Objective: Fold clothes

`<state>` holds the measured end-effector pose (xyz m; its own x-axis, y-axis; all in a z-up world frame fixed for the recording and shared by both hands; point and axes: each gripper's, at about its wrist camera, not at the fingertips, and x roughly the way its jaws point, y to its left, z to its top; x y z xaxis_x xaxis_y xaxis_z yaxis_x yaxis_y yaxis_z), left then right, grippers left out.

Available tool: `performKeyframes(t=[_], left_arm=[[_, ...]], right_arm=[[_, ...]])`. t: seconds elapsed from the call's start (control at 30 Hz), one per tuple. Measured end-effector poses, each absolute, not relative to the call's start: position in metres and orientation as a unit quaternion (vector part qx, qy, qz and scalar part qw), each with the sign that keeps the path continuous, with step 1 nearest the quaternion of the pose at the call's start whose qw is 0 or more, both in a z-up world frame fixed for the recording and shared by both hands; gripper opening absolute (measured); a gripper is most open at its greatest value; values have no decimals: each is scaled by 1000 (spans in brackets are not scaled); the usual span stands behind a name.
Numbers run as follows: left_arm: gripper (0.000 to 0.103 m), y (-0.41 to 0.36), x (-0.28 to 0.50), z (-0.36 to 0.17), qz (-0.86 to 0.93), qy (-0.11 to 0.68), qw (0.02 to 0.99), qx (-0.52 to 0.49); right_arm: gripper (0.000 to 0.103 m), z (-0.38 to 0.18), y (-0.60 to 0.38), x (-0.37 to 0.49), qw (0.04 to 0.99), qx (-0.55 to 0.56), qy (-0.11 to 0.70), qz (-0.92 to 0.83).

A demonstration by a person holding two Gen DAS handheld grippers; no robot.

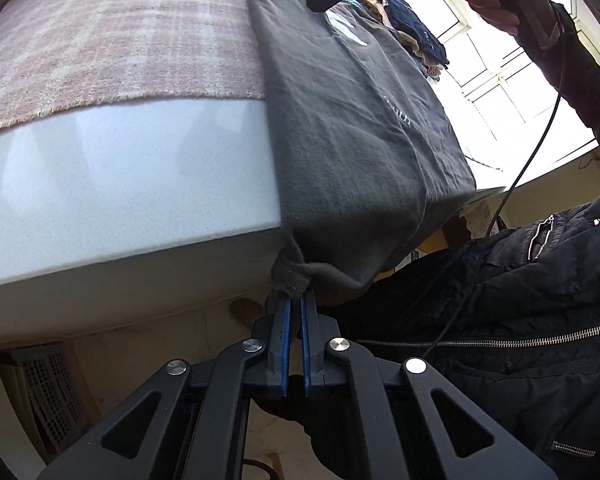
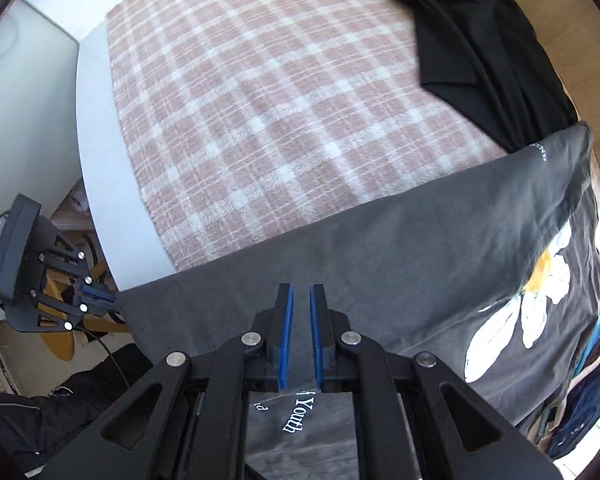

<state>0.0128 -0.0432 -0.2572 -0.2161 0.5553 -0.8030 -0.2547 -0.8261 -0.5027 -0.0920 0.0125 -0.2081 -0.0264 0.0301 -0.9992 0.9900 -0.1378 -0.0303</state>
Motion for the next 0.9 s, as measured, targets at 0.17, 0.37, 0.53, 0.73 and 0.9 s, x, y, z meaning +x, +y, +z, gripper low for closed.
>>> performKeyframes(t=[0.17,0.37,0.53,0.73,0.9], left_arm=[[1,-53,37,-240,772,-155,248,-564],[0,-49,51,-258,757,-158,227,-592],[0,-59,36,-271,763,-187,212,-581],[8,-77,15,-277,762,-229,217,-566],[19,-69,2,-278,755,-223,230,-572]], right_arm=[[9,-235,14,-92,434,538,511,-512],[10,-246,15,-109,419,560,502,-509],[10,-248,14,-100,415,529,537,-510],[10,-246,15,-102,410,526,540,-514],[10,-242,16,-88,411,517,548,-514]])
